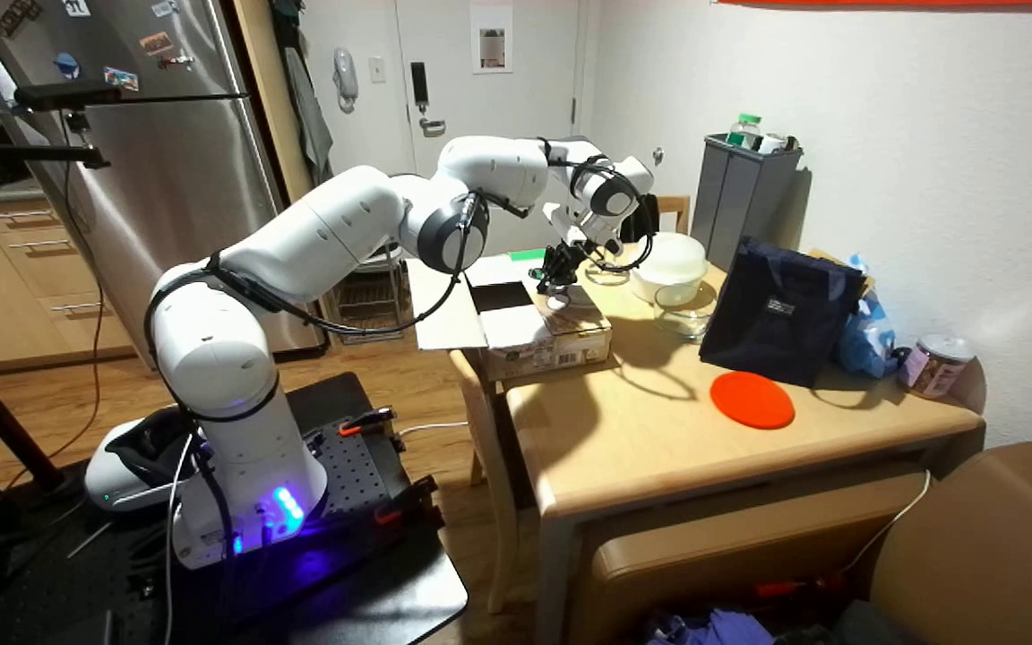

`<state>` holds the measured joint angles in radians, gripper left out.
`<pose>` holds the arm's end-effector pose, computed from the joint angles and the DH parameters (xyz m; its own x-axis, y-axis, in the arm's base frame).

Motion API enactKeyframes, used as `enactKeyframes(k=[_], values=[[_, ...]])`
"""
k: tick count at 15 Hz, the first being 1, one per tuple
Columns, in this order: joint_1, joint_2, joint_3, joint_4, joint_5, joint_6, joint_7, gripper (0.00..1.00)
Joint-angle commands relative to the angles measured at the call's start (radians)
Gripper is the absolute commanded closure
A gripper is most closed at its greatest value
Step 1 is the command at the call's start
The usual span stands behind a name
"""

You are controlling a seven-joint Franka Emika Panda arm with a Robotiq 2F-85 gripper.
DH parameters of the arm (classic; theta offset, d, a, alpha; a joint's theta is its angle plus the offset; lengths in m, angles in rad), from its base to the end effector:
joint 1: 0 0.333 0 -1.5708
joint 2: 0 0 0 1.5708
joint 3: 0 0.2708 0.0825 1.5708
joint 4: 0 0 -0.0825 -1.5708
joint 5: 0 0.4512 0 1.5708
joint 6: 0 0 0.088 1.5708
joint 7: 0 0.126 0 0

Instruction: Close three flaps of the box

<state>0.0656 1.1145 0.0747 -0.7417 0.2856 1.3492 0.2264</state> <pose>0.7446 0.1238 0.1869 0.8448 -0.0366 -0.5338 -0.1805 -0.9587 -0.2199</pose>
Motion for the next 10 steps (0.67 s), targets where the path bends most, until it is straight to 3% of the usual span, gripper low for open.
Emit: enactKeyframes(k=[1,10], values=[[0.002,-0.022,-0.007,-0.110,0.009,0.142,-0.013,1.00],[0.013,-0.186,-0.003,-0.307,0.004,0.200,-0.014,1.00]])
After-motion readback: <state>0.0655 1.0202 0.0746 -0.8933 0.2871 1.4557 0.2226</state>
